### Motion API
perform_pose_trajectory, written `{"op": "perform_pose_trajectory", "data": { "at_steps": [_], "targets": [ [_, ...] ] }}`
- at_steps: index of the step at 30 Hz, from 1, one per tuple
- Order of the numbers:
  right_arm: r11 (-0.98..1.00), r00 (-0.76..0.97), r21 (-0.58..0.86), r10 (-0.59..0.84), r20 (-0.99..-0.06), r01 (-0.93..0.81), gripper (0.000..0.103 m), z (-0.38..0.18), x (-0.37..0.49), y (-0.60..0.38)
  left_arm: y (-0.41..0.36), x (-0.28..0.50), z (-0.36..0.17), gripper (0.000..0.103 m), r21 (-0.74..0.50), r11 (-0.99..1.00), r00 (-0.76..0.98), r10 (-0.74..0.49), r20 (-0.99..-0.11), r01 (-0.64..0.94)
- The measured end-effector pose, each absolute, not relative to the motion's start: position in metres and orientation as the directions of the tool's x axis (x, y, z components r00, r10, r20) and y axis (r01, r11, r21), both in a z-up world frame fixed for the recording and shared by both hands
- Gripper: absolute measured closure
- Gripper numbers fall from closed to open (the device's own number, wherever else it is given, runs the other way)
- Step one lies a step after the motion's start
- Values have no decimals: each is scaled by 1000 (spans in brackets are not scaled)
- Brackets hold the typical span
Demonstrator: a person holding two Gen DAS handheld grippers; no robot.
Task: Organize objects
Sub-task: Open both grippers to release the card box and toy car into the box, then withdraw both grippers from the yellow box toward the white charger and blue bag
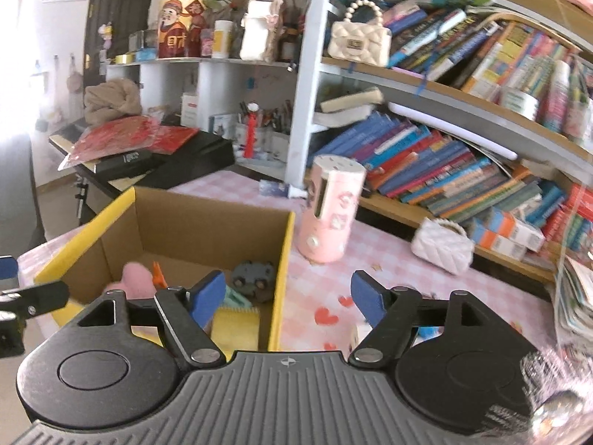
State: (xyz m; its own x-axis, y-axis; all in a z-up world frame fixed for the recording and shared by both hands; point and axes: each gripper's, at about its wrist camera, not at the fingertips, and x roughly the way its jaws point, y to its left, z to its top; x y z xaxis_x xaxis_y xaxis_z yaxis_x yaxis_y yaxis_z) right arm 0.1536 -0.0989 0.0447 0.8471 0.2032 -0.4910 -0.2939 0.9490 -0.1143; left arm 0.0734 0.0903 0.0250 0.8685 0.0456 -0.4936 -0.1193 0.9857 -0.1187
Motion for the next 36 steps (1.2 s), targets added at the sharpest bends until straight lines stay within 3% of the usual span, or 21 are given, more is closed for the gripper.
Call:
{"op": "perform_pose_trajectory", "data": {
  "at_steps": [9, 19, 36],
  "targets": [
    [959, 827, -117, 158, -540, -260, 26, 21, 102, -106, 85, 44, 14, 16, -91, 990, 845, 44, -533, -110],
    [973, 817, -127, 87, -571, -192, 14, -2, 59, -110, 76, 19, 3, 9, -43, 994, 816, 61, -574, -104],
    [976, 800, -140, 49, -597, -164, 10, -12, 19, -112, 68, -5, -3, 6, -30, 998, 801, 25, -598, -54]
  ]
}}
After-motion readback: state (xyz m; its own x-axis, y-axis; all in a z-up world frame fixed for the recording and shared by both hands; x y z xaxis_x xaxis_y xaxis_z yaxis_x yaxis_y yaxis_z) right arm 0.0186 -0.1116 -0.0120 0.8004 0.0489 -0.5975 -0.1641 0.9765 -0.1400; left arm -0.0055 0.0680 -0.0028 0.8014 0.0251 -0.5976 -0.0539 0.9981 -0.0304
